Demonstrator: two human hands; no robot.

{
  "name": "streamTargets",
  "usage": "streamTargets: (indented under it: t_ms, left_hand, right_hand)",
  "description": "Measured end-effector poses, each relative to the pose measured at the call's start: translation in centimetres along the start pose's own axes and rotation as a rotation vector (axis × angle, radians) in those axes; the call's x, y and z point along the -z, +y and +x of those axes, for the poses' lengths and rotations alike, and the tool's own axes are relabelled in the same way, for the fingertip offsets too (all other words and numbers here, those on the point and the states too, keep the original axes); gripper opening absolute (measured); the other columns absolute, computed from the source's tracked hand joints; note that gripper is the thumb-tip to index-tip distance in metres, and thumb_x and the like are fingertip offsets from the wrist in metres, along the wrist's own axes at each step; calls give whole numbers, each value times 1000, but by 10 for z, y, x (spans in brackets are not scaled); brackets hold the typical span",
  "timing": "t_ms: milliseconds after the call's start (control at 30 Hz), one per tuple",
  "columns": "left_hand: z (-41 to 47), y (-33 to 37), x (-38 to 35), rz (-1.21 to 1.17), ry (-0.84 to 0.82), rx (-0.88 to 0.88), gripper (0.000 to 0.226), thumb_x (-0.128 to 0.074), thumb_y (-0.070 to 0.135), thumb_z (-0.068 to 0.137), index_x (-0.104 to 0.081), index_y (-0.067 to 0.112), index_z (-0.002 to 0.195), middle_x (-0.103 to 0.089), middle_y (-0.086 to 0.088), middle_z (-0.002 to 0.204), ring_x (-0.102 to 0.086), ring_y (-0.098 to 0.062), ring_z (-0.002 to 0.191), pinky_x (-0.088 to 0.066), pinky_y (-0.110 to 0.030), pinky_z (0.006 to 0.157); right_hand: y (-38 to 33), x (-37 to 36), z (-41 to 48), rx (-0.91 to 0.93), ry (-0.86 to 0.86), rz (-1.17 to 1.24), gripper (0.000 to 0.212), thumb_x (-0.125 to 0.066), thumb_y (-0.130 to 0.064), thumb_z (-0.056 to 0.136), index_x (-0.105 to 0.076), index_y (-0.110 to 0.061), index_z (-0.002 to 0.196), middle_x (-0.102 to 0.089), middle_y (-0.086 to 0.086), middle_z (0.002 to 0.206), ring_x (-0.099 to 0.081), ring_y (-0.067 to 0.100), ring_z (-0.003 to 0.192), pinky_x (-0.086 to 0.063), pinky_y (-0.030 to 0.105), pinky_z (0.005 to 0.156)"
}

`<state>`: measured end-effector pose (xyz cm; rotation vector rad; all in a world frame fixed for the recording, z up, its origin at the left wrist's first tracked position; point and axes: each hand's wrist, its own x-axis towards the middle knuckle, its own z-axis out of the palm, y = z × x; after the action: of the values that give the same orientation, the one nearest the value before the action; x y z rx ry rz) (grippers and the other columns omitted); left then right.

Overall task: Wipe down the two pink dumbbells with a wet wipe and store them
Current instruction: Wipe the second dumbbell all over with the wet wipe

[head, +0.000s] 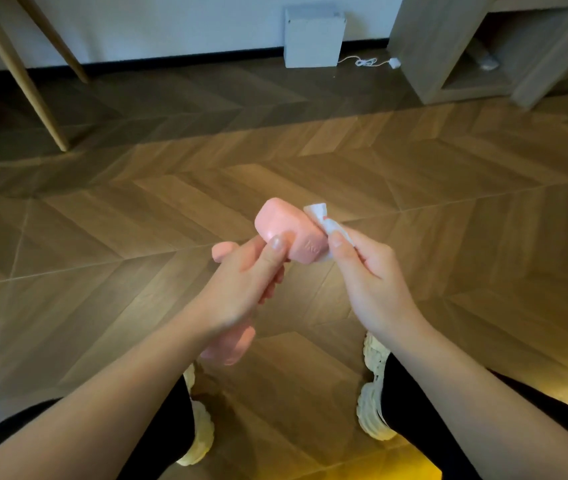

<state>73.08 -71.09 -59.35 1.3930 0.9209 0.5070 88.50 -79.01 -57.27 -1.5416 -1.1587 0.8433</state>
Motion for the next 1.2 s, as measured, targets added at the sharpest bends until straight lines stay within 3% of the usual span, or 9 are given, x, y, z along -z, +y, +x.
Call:
streamTargets:
  t_ms: [167,267,400,500,633,800,900,1100,1200]
  left_hand:
    - [0,-3,0,81,-55,-82,68,-50,93,67,-60,27,78,-51,7,71,-42,-12,65,-34,-40,62]
    - [-2,-3,2,110,-59,-88,68,-48,94,67,-61,29,79,-53,12,69,-43,-8,62,-35,-35,61]
    - [-1,-6,1,92,-57,-70,60,-47,95,66,-59,36,71,-53,14,66,-44,-5,59,-36,-30,60]
    - [-1,-8,2,-50,-74,-15,56,-50,92,70,-57,36,66,-49,12,66,-40,-10,58,-33,-36,60]
    - [-6,-10,3,-96,-138,-28,52,-54,84,78,-58,32,74,-48,8,72,-38,-13,62,-30,-45,67]
    - [-8,-8,4,-169,-126,21,61,-54,84,78,-57,23,77,-45,3,75,-33,-17,65,-26,-49,69]
    - [-9,-8,1,-117,-135,0,62,-53,84,79,-58,23,77,-47,7,75,-36,-15,65,-29,-46,69]
    - [-10,-9,-2,-18,-94,-25,60,-54,85,77,-61,25,73,-47,18,71,-38,-17,68,-34,-45,67]
    - [-8,-5,-2,71,-113,-50,64,-52,87,75,-59,23,74,-48,15,69,-39,-19,67,-35,-46,69]
  right_hand:
    - [-1,8,7,-46,-8,130,32,-41,-20,104,-65,-10,124,-66,1,127,-56,6,123,-40,21,102]
    - [3,9,2,-28,2,138,31,-41,-24,101,-68,-16,115,-71,-3,116,-60,7,116,-44,23,99]
    - [7,10,3,-57,-3,121,34,-41,-20,105,-70,-4,115,-72,5,113,-61,7,111,-45,26,96]
    - [12,11,-3,-6,-3,86,43,-38,-24,101,-68,6,106,-70,19,104,-63,27,106,-46,41,94]
    - [6,9,5,-4,-33,142,40,-38,-24,100,-64,-8,126,-69,1,123,-59,12,121,-44,26,103]
    - [9,13,-1,32,-27,152,39,-38,-21,100,-65,-4,123,-69,10,122,-59,20,122,-44,37,106]
    - [6,11,3,11,-35,129,41,-39,-24,99,-64,-6,125,-69,4,122,-60,14,121,-44,30,103]
    - [7,9,3,6,-26,105,40,-39,-25,101,-68,-6,120,-73,5,108,-64,12,104,-48,29,90]
    - [9,11,4,-19,-14,98,41,-40,-30,100,-72,-4,102,-70,1,86,-59,7,86,-45,27,79]
